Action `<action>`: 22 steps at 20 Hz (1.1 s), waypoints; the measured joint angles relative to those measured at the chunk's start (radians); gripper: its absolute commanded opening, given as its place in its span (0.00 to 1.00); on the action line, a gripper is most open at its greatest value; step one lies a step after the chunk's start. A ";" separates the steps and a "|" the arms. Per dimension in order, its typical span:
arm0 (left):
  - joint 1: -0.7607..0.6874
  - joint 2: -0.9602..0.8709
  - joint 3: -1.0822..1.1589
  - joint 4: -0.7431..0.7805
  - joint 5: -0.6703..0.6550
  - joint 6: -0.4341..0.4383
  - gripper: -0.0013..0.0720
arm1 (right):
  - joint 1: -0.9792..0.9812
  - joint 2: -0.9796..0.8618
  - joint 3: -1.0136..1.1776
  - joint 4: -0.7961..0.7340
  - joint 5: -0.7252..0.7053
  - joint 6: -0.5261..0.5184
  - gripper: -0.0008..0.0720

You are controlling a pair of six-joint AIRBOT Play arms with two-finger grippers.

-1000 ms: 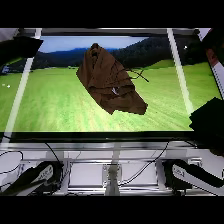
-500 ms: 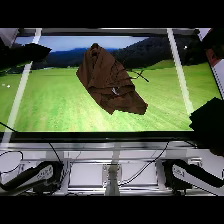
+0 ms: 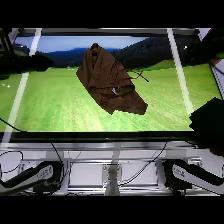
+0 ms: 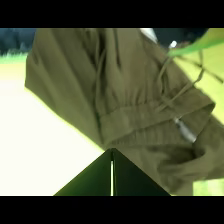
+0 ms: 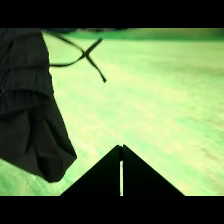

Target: Fold the clothes and pants, and hang the long-sleeved shirts on hangers.

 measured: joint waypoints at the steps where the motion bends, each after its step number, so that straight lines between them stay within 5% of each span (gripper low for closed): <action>1: 0.000 0.000 -0.020 0.022 -0.008 -0.012 0.08 | 0.000 -0.001 -0.073 0.026 -0.004 -0.012 0.02; 4: -0.003 -0.010 -0.087 0.061 -0.018 -0.021 0.55 | 0.000 -0.002 -0.267 0.116 -0.060 -0.038 0.03; 9: -0.051 -0.105 -0.135 0.020 -0.013 0.082 0.63 | 0.000 -0.002 -0.454 0.211 -0.162 -0.054 0.03; 11: -0.090 -0.166 -0.141 -0.024 0.024 0.122 0.98 | 0.000 -0.002 -0.480 0.225 -0.179 -0.056 0.11; 13: -0.138 -0.230 -0.144 -0.068 0.081 0.147 0.97 | 0.000 -0.002 -0.493 0.235 -0.189 -0.058 0.34; 22: -0.322 -0.367 -0.145 -0.129 0.385 0.175 0.95 | 0.000 -0.002 -0.507 0.243 -0.204 -0.060 0.35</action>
